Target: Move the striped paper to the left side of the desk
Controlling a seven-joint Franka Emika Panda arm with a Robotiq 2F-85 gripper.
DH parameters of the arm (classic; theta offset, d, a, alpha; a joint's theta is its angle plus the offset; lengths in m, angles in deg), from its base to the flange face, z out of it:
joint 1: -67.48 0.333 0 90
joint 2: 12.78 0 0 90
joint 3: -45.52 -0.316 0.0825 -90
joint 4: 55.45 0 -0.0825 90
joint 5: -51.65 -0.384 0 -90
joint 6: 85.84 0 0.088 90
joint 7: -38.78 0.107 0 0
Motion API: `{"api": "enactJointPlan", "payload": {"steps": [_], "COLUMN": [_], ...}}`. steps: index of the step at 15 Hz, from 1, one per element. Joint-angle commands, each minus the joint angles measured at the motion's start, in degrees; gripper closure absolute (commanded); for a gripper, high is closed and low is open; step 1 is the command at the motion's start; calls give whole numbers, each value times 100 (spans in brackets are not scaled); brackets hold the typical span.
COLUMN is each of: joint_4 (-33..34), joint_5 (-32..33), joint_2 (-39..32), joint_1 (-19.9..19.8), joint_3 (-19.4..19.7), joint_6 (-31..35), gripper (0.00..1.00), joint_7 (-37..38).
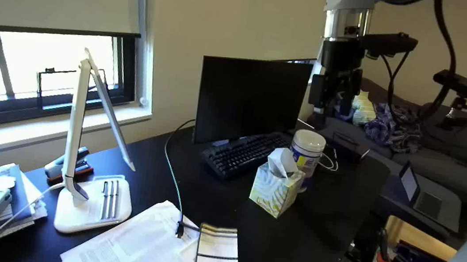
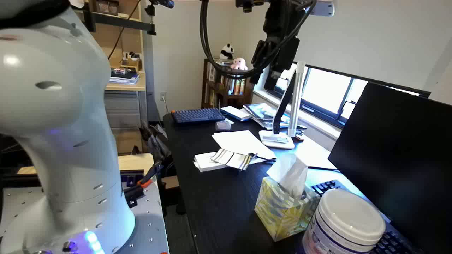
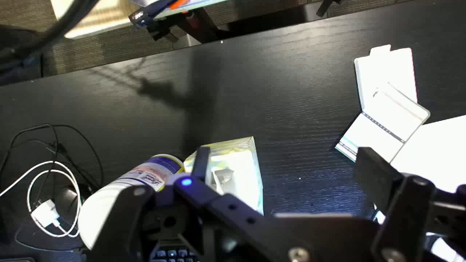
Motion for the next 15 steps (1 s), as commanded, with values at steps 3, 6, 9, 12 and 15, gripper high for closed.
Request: {"api": "enactJointPlan", "payload": {"steps": [3,6,9,12,15], "joint_4": [8,8,55,60,34], "joint_5": [1,1,-64,-120,-244], "joint_2": [-3,-2,-211,-625,-1066], "joint_1": [3,3,41,70,145], "joint_3": [3,3,-22,-108,-149], "joint_6": [-9,-9,-31,84,441], "gripper": [0,0,0,0,0], "joint_7": [-1,-1,13,284,370]}}
